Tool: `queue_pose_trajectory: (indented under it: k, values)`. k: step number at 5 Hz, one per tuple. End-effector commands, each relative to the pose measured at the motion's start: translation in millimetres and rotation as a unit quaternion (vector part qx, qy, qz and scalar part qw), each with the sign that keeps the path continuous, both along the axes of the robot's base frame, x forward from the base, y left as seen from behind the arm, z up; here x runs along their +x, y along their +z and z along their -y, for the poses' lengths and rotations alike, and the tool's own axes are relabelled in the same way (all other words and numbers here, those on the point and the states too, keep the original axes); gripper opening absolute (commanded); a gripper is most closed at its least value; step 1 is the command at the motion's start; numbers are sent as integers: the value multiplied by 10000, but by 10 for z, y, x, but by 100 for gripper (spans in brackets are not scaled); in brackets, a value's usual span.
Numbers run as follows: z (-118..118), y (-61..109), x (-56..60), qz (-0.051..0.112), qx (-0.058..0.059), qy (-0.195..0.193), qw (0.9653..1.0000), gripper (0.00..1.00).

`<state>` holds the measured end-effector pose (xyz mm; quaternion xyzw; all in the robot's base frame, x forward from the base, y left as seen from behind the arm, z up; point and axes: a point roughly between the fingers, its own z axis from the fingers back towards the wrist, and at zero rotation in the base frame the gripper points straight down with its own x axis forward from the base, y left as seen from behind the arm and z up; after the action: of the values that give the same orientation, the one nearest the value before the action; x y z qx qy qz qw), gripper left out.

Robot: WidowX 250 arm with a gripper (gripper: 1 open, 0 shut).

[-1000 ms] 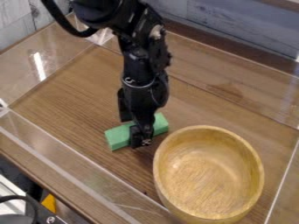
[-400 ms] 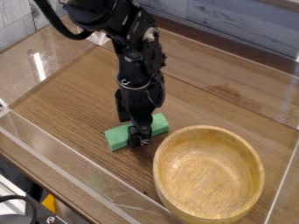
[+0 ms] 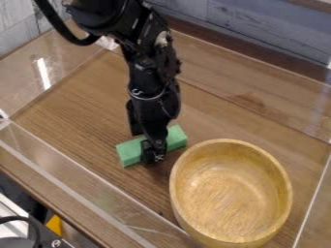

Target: Put the green block in the brown bowl

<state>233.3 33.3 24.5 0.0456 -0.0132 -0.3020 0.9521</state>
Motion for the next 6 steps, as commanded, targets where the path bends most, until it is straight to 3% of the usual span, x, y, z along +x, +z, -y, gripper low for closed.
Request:
queue_pose_trajectory:
  k: [1,5,6]
  values:
    - [-27,64,38,173,-28,63,9998,100]
    - [-2,121,44,290,-147,127,9994,100]
    - [13,143,36,267,-168,132,9994,0]
